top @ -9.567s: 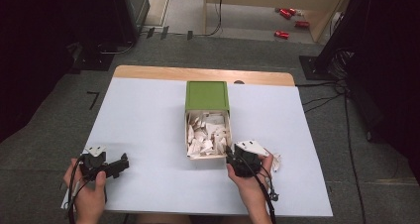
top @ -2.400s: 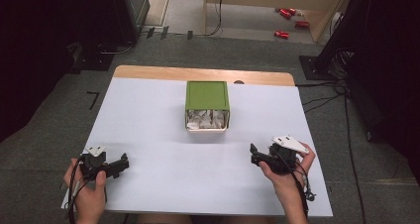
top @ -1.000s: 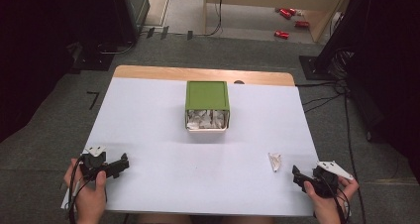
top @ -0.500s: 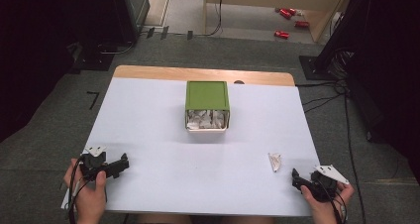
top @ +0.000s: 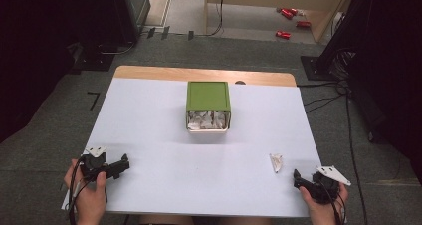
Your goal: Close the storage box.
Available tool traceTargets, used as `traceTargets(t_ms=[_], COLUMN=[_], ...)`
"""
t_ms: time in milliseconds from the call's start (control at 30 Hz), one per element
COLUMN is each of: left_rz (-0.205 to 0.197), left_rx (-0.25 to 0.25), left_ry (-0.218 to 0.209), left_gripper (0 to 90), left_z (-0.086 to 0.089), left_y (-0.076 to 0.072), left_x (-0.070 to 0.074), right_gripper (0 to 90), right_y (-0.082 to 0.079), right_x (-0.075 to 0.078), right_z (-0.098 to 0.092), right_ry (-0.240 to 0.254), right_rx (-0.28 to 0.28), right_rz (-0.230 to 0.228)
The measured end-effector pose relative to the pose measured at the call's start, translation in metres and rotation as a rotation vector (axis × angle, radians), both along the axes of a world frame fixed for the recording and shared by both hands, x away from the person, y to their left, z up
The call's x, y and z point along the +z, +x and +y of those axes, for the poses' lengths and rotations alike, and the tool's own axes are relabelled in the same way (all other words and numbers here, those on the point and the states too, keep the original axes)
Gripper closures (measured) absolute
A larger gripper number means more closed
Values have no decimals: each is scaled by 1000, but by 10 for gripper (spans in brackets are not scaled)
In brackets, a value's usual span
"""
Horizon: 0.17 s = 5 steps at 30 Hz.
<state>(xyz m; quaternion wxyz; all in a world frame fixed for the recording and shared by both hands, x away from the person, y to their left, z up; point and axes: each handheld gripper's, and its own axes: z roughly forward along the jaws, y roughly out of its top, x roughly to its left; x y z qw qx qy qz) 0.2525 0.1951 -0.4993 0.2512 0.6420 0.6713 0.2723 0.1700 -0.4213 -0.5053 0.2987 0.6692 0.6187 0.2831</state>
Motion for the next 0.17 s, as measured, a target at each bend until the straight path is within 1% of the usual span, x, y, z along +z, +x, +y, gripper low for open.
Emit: traceTargets(t_ms=[167], left_rz=[0], left_rx=[0], left_ry=[0], left_gripper=[0], left_z=[0], left_y=[0], left_x=[0], right_gripper=[145], right_y=[0], right_x=[0], right_z=[0], right_ry=[0], right_rx=[0], right_rz=[1])
